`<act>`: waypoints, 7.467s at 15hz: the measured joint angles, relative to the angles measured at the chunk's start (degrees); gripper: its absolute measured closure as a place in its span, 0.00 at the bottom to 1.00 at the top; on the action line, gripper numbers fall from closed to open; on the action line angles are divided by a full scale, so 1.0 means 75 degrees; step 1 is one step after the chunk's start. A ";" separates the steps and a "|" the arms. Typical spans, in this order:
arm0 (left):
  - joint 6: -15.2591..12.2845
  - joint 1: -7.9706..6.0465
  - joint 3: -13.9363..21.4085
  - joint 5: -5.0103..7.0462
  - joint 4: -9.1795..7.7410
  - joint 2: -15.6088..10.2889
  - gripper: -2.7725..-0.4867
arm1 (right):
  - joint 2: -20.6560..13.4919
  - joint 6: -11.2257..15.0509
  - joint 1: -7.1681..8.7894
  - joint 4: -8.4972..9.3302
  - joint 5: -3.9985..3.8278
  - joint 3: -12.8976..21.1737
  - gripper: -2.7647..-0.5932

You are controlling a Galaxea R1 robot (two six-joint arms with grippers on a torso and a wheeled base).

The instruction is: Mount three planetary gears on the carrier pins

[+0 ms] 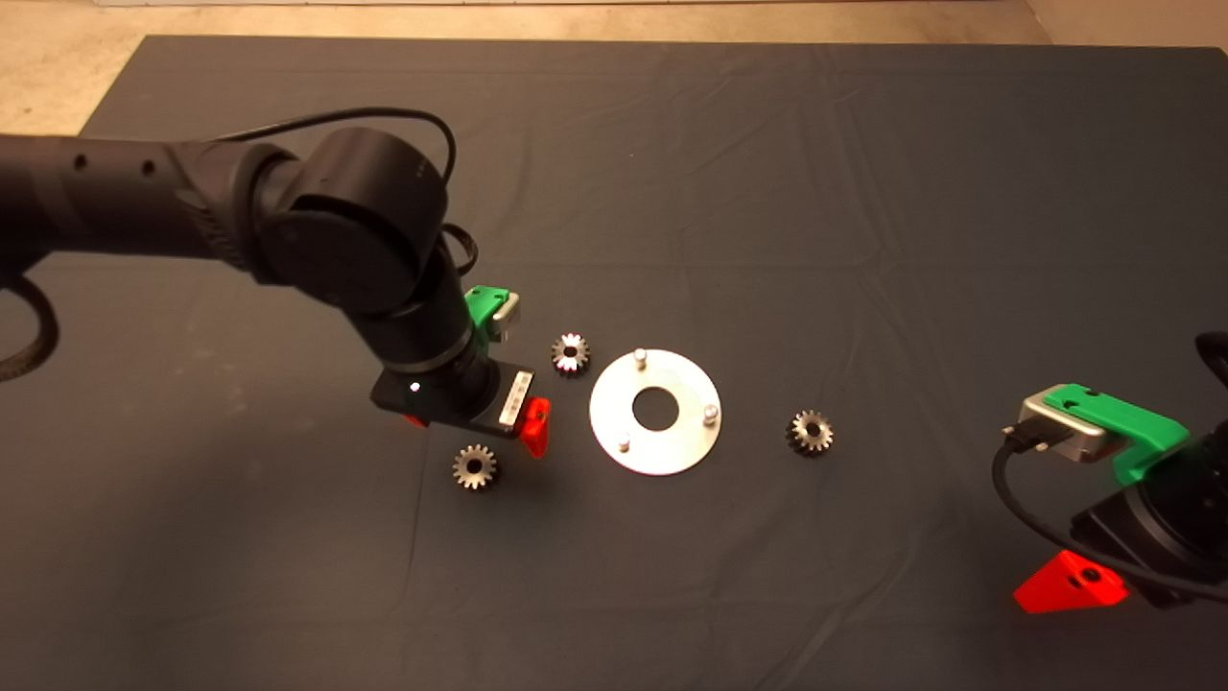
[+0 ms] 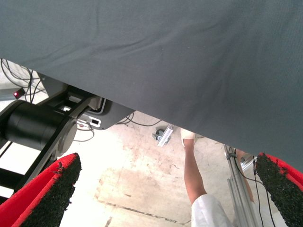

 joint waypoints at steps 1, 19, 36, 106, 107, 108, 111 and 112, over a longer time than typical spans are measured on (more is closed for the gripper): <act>0.0204 0.0002 -0.0276 0.0000 0.0005 0.0129 0.01 | 0.0000 0.0000 0.0000 0.0000 0.0000 0.0000 0.01; 0.1782 0.0215 -0.3070 -0.0533 0.0229 0.1640 0.01 | -0.0044 0.0000 0.0000 0.0011 -0.0010 0.0000 0.01; 0.2342 0.0696 -0.3928 -0.0494 0.0254 0.2077 0.01 | -0.0039 0.0002 0.0000 0.0015 0.0000 0.0000 0.01; 0.3085 0.0791 -0.4975 -0.0813 0.0258 0.2269 0.73 | -0.0041 0.0002 0.0000 0.0015 0.0000 0.0000 0.01; 0.3093 0.0792 -0.4922 -0.0813 0.0280 0.2268 0.73 | -0.0044 0.0002 0.0000 0.0015 -0.0003 0.0000 0.01; 0.3102 0.0792 -0.4887 -0.0809 0.0288 0.2268 0.74 | -0.0043 0.0002 0.0000 0.0015 0.0003 0.0000 0.01; 0.3102 0.0791 -0.4873 -0.0805 0.0306 0.2268 0.76 | -0.0044 0.0002 0.0000 0.0015 0.0000 0.0000 0.01; 0.3101 0.0792 -0.4873 -0.0805 0.0306 0.2268 0.76 | -0.0044 0.0002 0.0000 0.0015 0.0000 0.0000 0.01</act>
